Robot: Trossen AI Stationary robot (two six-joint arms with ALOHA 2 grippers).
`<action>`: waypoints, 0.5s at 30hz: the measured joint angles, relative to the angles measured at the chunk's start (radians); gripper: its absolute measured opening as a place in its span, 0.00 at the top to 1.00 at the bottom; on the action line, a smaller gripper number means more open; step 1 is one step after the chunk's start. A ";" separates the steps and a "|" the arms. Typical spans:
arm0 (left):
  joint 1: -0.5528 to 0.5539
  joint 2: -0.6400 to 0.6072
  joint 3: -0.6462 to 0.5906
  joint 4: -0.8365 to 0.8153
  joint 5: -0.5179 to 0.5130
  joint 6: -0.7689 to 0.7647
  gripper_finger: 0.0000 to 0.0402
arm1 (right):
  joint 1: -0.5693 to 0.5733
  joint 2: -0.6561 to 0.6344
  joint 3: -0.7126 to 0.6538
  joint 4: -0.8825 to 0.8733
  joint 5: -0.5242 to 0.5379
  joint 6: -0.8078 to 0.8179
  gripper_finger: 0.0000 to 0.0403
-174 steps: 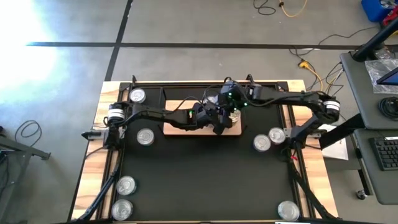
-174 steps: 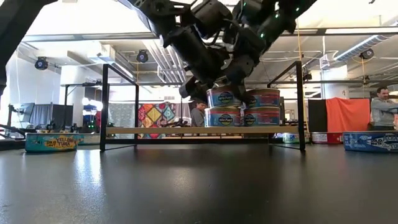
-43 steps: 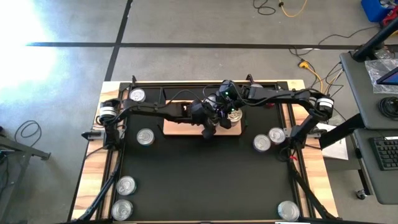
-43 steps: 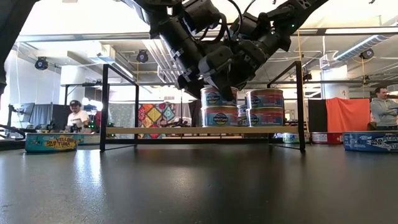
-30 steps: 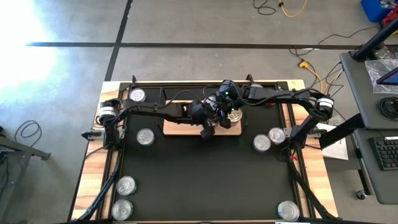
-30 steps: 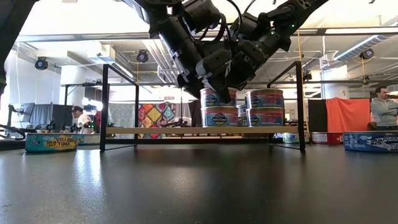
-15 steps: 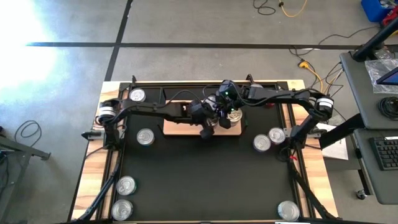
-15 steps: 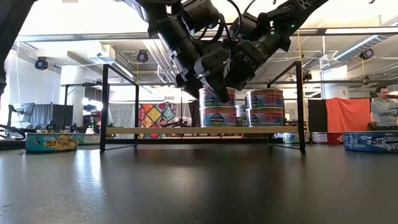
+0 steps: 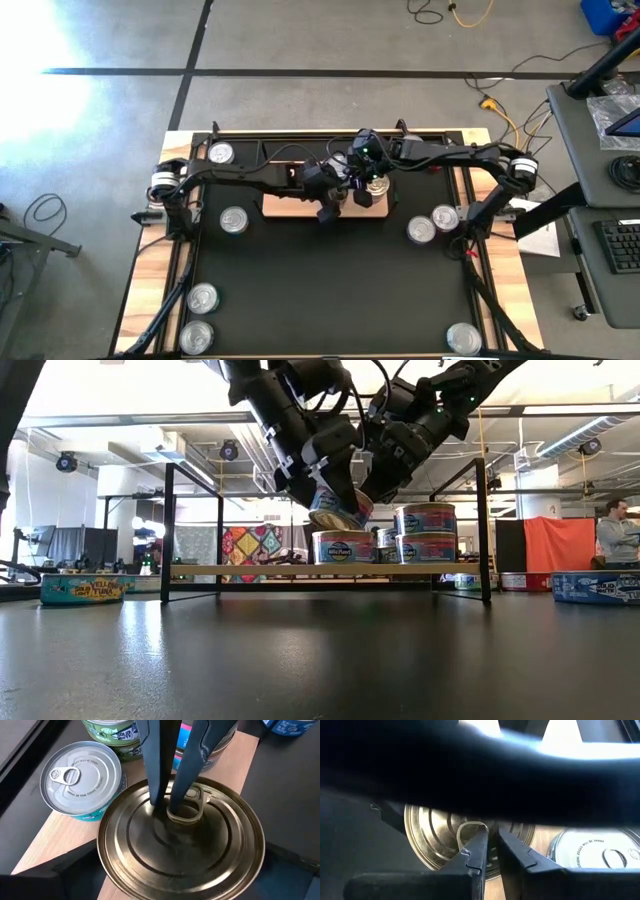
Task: Stack canned seafood by type on shelf
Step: Stack the bottom right blue tuna can on the blue tuna can
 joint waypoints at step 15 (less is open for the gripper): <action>-0.006 0.024 0.005 0.008 0.006 -0.037 0.01 | -0.004 0.008 -0.008 -0.065 0.085 -0.045 0.92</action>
